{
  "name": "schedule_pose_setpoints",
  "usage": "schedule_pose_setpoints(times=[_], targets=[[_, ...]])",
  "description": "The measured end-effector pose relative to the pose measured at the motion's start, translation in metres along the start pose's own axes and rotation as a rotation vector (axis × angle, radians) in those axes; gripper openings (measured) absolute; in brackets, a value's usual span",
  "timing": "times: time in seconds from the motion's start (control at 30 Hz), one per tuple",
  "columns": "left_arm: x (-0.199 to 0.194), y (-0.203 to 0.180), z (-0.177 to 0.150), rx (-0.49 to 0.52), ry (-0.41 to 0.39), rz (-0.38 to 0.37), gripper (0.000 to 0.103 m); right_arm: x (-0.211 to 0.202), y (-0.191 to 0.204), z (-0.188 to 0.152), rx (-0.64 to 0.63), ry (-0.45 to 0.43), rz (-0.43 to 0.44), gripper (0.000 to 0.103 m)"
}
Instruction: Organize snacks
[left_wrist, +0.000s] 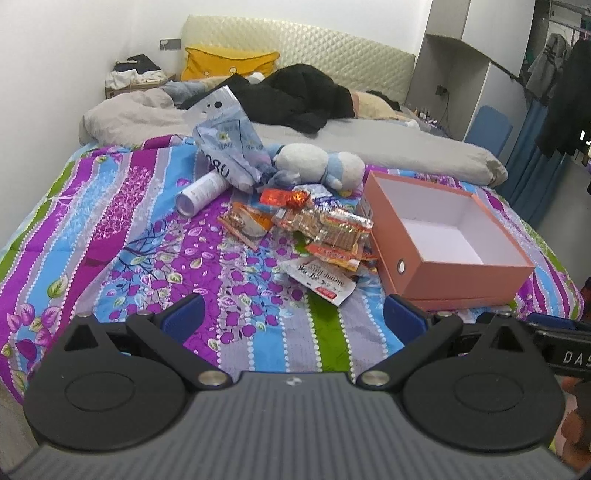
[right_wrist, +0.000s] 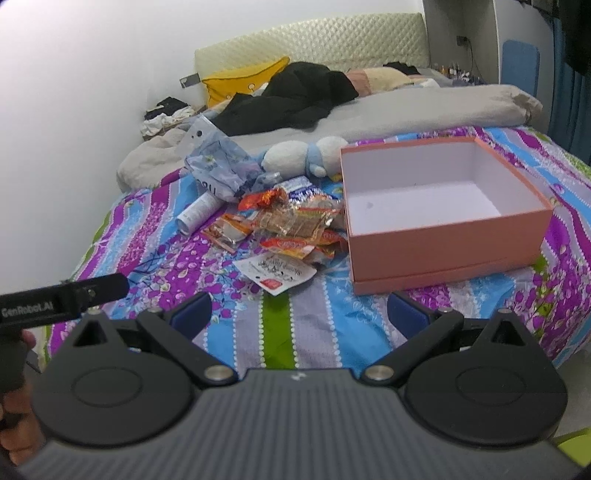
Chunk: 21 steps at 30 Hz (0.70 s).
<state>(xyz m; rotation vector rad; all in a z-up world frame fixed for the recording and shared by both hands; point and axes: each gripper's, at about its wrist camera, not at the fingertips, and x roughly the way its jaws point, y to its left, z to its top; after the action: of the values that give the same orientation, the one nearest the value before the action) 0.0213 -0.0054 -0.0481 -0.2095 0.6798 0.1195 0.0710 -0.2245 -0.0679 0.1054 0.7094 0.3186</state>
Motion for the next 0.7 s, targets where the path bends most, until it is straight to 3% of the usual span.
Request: schedule_pose_setpoints(times=[0.4, 0.7], targets=[[0.015, 0.008, -0.007, -0.017, 0.026, -0.002, 0.103, 0.001, -0.001, -0.002, -0.034, -0.038, -0.039, 0.103], [0.02, 0.008, -0.011, -0.016, 0.036, -0.03, 0.103, 0.001, 0.005, -0.005, -0.056, -0.041, 0.022, 0.098]])
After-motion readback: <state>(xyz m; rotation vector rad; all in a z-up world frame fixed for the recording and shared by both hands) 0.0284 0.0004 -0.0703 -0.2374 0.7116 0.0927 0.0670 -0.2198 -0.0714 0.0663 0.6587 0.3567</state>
